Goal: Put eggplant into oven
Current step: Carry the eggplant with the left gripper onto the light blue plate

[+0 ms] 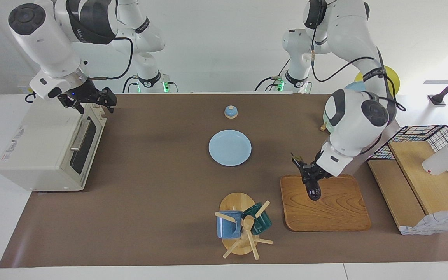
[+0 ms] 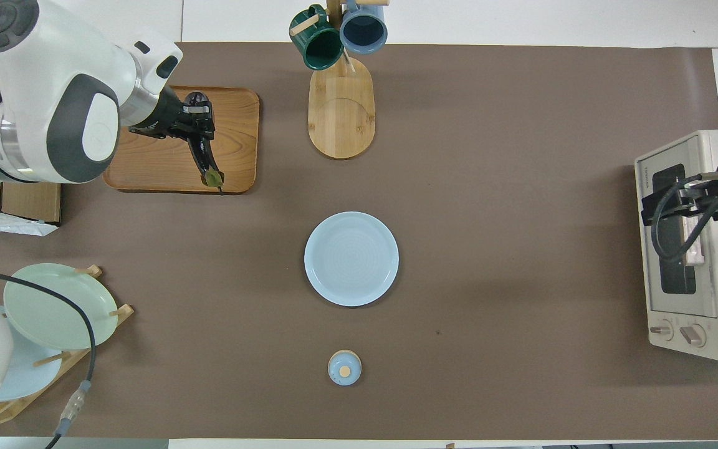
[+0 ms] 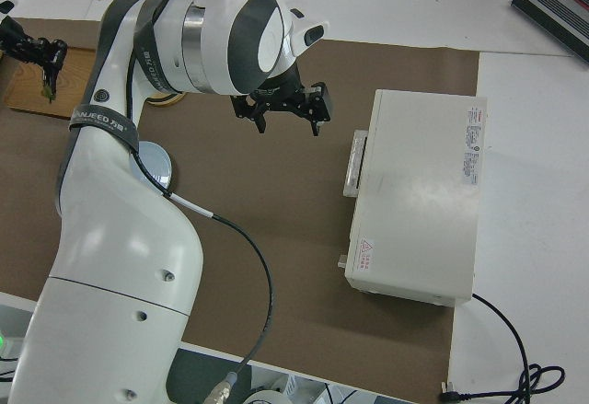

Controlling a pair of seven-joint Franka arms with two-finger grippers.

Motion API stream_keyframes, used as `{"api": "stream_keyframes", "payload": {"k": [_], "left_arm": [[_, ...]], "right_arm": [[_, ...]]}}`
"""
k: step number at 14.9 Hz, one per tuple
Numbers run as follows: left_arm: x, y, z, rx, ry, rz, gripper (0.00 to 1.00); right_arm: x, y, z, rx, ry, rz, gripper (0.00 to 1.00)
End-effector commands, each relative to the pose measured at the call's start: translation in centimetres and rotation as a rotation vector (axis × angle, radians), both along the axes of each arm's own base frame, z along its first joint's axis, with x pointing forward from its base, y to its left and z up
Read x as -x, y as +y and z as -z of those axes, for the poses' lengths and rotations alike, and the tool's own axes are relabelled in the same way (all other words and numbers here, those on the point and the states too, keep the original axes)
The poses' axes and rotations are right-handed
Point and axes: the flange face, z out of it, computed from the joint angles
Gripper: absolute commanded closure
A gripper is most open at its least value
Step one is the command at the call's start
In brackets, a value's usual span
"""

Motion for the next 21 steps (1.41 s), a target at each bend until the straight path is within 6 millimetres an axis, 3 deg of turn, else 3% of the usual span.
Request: {"api": "stream_keyframes", "payload": {"k": [1, 4, 7, 9, 11, 13, 16, 21], "left_arm": [[5.9, -4.9, -1.9, -0.005, 0.053, -0.04, 1.0], [10.5, -10.7, -0.6, -0.006, 0.057, -0.024, 1.0], [14.7, -14.2, 2.3, 0.023, -0.009, -0.035, 1.0], [17.1, -16.4, 5.0, 0.034, -0.04, -0.006, 1.0], [18.1, -17.5, 7.1, 0.042, -0.061, -0.001, 1.0], [19.1, -19.2, 8.9, 0.032, -0.046, 0.021, 1.0], [20.3, -21.3, 11.1, 0.032, -0.043, 0.031, 1.0], [20.8, -22.3, 13.6, 0.025, -0.04, 0.044, 1.0]], "right_arm": [[0.4, 0.1, -0.3, -0.025, -0.009, 0.01, 0.0], [0.4, 0.1, -0.3, -0.025, -0.009, 0.011, 0.0], [0.2, 0.1, -0.2, -0.024, -0.03, 0.004, 0.03], [-0.1, 0.1, 0.2, -0.025, -0.062, -0.003, 0.57], [-0.4, 0.5, 0.3, -0.027, -0.092, -0.028, 0.95], [-0.6, 0.3, 0.8, -0.025, -0.133, -0.03, 1.0], [1.6, -1.7, 4.1, -0.027, -0.087, 0.018, 1.0], [2.4, -2.7, 6.4, 0.031, -0.122, 0.012, 1.0]]}}
